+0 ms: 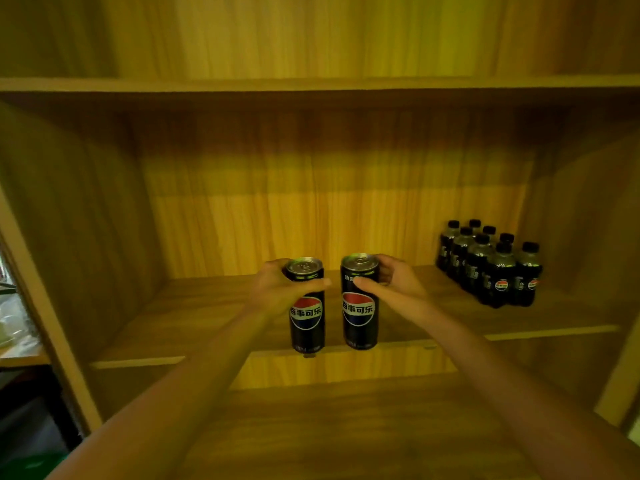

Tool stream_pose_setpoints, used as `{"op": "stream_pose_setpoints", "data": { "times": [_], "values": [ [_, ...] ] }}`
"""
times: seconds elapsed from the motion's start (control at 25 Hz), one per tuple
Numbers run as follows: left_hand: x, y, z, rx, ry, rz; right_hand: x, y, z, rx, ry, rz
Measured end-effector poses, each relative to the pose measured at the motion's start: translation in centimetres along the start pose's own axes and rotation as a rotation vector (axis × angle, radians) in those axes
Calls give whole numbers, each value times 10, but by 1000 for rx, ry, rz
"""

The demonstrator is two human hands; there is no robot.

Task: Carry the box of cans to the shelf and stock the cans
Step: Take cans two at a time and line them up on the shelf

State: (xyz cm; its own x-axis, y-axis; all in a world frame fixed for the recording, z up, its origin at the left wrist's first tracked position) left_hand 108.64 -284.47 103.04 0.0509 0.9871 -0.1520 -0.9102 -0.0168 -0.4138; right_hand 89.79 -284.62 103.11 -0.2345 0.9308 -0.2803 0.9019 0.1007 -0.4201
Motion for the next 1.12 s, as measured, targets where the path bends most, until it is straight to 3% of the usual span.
{"op": "stream_pose_setpoints", "data": {
  "times": [0.24,0.52,1.12],
  "values": [
    [-64,5,-36,8,-88,31,-80,12,44,13,1,-117],
    [-118,5,-66,17,-109,48,-140,30,89,-31,21,-136],
    [-176,8,-112,80,-86,37,-183,54,134,-26,81,-185]
  ]
}}
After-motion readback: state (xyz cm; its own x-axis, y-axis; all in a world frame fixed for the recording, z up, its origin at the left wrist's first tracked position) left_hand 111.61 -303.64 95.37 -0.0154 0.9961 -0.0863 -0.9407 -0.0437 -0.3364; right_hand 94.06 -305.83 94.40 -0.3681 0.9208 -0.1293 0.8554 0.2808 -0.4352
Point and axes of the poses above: each hand's wrist, its own x-axis away from the middle knuckle, its own y-axis out of the palm, z = x × y, the point moved 7 cm from there along -x, towards the middle knuckle, and after that the axes turned 7 degrees about -z, right-handed, at the moved point
